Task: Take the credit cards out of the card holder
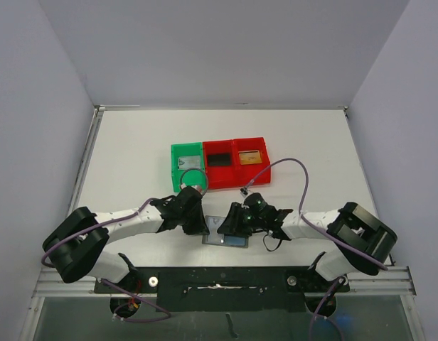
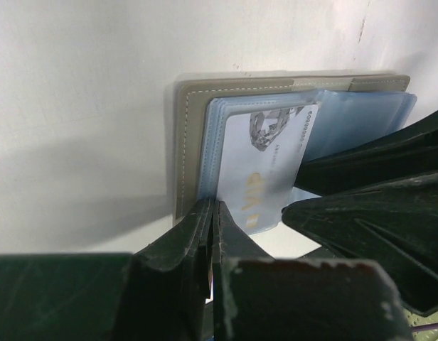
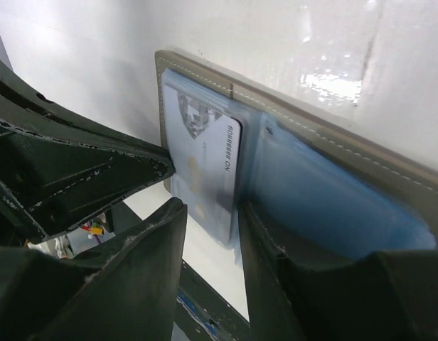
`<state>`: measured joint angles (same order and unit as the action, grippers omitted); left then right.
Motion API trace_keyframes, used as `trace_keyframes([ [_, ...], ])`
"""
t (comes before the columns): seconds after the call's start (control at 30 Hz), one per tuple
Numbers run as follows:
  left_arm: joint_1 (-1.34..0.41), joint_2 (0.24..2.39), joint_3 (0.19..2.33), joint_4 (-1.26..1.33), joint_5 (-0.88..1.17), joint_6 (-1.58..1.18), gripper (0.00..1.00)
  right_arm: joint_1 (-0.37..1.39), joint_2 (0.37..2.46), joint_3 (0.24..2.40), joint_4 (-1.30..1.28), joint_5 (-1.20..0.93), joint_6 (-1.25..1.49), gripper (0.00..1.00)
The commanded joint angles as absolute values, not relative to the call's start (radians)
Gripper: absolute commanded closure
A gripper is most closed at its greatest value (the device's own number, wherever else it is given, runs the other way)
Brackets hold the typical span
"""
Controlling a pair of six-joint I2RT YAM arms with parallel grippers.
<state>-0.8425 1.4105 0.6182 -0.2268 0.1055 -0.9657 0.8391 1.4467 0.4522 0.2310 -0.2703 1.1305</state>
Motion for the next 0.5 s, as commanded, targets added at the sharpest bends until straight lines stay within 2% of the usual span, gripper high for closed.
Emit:
trace_keyframes([
  [0.0, -0.845, 1.431, 0.625, -0.221, 0.076, -0.955, 1.00, 0.884, 1.508, 0.496, 0.198, -0.208, 1.150, 0.62],
  [0.13, -0.844, 1.434, 0.614, -0.198, 0.095, -0.967, 1.00, 0.929, 1.548, 0.517, 0.289, -0.220, 1.141, 0.69],
  [0.3, -0.845, 1.429, 0.602, -0.194, 0.095, -0.983, 1.00, 0.911, 1.509, 0.448, 0.427, -0.244, 1.176, 0.98],
  [0.47, -0.844, 1.422, 0.594, -0.195, 0.085, -0.995, 1.00, 0.878, 1.444, 0.426, 0.400, -0.257, 1.151, 1.00],
])
